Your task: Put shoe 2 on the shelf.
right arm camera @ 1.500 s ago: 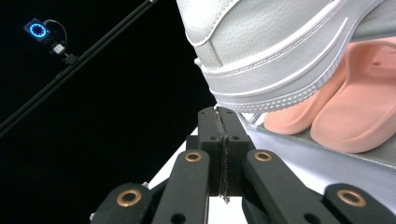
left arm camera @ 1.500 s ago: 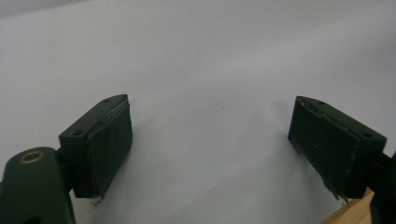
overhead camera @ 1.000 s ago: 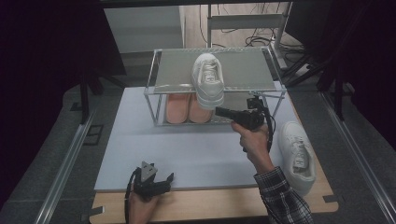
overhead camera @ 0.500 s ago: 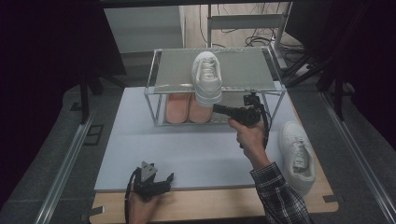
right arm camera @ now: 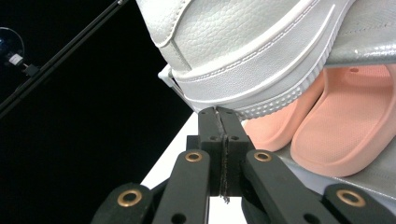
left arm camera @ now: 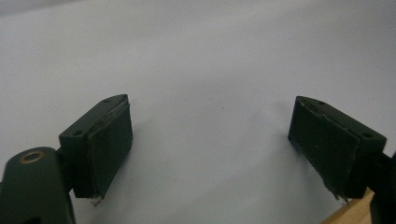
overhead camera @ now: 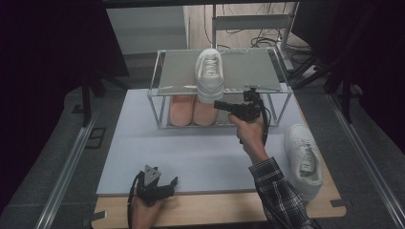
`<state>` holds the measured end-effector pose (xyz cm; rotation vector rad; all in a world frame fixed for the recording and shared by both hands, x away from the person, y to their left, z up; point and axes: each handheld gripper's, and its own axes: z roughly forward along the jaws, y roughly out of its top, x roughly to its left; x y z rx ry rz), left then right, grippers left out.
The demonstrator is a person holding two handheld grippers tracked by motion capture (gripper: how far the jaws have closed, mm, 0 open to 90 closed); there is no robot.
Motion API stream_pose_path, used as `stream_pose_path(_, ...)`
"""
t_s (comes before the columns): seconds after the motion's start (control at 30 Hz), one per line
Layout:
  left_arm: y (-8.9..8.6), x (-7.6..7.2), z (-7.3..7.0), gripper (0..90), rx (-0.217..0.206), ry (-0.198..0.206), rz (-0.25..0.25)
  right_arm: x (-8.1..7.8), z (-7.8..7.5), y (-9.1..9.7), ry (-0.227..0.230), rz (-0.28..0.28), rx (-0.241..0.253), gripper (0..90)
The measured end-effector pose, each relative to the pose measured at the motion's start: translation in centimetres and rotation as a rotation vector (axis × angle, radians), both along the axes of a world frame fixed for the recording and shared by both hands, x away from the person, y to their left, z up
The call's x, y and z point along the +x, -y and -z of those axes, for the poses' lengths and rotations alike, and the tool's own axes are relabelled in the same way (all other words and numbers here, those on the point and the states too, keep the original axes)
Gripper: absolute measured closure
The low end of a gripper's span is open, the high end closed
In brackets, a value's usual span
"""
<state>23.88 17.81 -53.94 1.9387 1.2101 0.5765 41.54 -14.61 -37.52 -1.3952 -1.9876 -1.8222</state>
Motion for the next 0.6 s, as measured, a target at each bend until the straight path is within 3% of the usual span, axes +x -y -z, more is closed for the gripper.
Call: stream_pose_path(0.6,0.0,0.0,0.0,13.7,0.002,-0.001,0.0,2.6,0.1,-1.4,-0.012,0.037,-0.015,90.0)
